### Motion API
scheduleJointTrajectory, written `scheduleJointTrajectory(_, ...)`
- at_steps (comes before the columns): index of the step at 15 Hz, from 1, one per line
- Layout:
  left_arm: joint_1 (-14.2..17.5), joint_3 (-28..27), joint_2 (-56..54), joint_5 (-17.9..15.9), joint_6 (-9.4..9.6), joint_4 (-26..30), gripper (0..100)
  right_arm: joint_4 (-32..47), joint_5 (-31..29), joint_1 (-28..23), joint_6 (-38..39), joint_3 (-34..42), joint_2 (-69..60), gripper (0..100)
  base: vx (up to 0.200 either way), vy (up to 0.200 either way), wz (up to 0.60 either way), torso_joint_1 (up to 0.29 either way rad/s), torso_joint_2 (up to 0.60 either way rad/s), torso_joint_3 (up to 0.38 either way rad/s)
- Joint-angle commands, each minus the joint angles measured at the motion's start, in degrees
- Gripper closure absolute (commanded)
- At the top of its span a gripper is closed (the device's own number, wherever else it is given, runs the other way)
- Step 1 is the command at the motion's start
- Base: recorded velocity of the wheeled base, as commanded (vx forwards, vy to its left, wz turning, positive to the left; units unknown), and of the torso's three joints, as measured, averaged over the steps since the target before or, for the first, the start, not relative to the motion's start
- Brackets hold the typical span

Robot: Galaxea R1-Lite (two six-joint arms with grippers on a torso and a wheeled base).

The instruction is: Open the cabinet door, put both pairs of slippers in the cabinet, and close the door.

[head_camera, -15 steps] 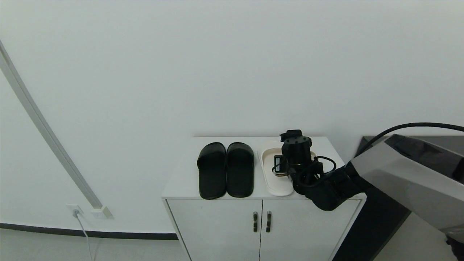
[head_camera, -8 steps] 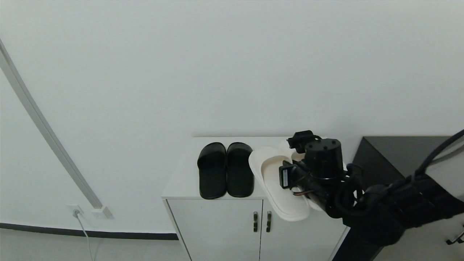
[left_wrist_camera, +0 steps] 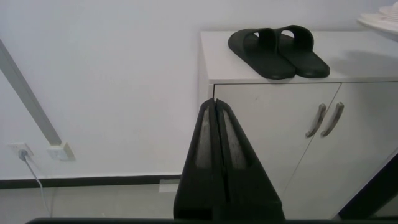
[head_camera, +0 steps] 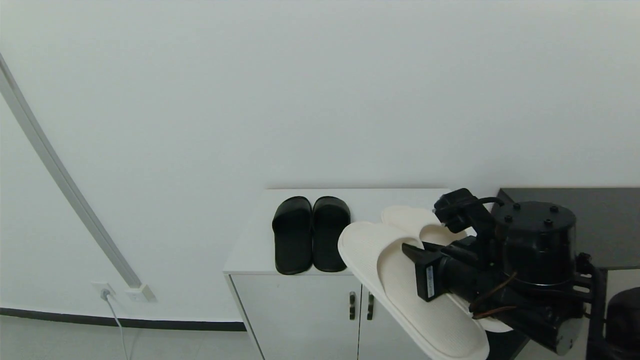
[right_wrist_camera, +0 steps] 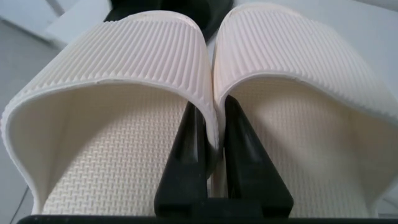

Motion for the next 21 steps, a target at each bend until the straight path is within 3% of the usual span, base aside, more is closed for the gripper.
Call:
scheduleJointTrajectory(1, 0.01, 0.01, 0.01, 0.0, -0.04, -0.01, 100, 1.09, 1.29, 0.39, 0.1, 1.06, -4.12, 100, 0.0, 0.0, 0.0, 0.0, 0.0, 0.0)
scheduleJointTrajectory(3, 0.01, 0.01, 0.01, 0.0, -0.3, -0.01, 100, 2.68, 1.81, 0.39, 0.1, 0.71, -3.42, 100, 0.0, 0.0, 0.0, 0.0, 0.0, 0.0)
scheduleJointTrajectory(10, 0.01, 0.01, 0.01, 0.0, -0.22, -0.01, 100, 2.41, 3.83, 0.39, -0.08, 1.24, -2.63, 100, -0.2, 0.0, 0.0, -0.003, 0.0, 0.004)
scheduleJointTrajectory(21, 0.01, 0.01, 0.01, 0.0, -0.22, -0.01, 100, 0.57, 7.09, 0.04, -2.8, 5.1, -4.12, 100, 0.0, 0.0, 0.0, 0.0, 0.0, 0.0)
